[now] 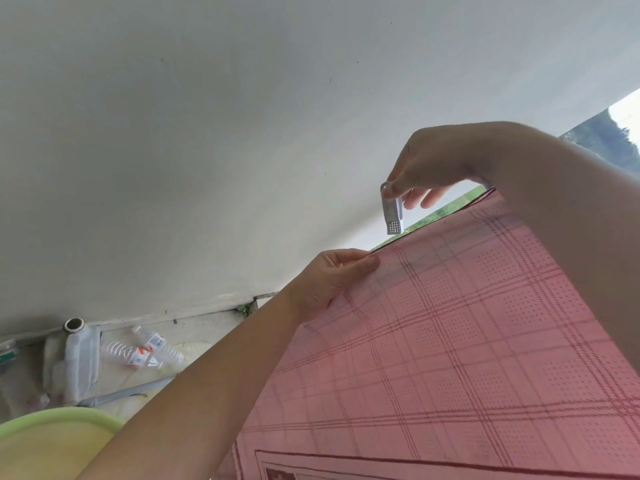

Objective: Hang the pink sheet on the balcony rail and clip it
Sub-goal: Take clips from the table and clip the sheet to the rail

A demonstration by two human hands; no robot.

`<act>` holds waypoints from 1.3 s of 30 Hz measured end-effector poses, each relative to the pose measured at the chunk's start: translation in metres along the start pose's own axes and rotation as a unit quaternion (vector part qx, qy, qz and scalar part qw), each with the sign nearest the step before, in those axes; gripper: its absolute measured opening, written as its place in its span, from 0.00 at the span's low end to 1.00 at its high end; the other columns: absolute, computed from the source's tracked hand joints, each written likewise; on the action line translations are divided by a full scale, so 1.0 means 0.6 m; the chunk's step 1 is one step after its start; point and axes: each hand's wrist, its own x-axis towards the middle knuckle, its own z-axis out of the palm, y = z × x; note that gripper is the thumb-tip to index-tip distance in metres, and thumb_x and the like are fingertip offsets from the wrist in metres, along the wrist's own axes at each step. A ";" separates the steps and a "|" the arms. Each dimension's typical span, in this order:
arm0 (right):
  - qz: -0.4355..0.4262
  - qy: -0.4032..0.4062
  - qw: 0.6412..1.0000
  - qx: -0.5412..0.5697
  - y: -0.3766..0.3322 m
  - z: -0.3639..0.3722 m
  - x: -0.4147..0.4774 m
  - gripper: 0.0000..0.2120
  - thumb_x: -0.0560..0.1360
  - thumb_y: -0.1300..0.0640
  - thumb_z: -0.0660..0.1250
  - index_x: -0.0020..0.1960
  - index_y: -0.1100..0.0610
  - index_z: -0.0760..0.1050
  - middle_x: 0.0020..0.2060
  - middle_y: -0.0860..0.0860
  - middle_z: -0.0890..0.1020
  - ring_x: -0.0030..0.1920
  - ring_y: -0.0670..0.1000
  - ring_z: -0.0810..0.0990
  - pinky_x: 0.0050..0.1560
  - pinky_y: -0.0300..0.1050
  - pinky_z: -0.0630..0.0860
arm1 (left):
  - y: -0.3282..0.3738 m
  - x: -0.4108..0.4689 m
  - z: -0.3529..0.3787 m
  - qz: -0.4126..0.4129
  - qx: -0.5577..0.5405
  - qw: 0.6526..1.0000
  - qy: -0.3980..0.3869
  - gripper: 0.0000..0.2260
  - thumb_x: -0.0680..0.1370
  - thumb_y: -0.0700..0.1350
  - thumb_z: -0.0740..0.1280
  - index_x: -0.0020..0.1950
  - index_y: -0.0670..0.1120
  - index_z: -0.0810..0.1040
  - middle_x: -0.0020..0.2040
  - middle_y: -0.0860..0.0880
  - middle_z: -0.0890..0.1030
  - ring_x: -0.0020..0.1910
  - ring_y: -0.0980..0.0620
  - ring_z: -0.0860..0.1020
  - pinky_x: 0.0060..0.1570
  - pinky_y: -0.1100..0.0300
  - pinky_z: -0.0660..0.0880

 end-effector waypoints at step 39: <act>-0.173 0.279 0.944 0.008 -0.053 0.171 -0.017 0.29 0.81 0.38 0.54 0.77 0.52 0.60 0.73 0.55 0.67 0.70 0.58 0.69 0.64 0.55 0.70 | 0.214 -0.164 -0.115 -0.025 0.696 0.590 0.409 0.19 0.81 0.56 0.54 0.62 0.46 0.76 0.61 0.40 0.77 0.62 0.38 0.74 0.60 0.46 0.72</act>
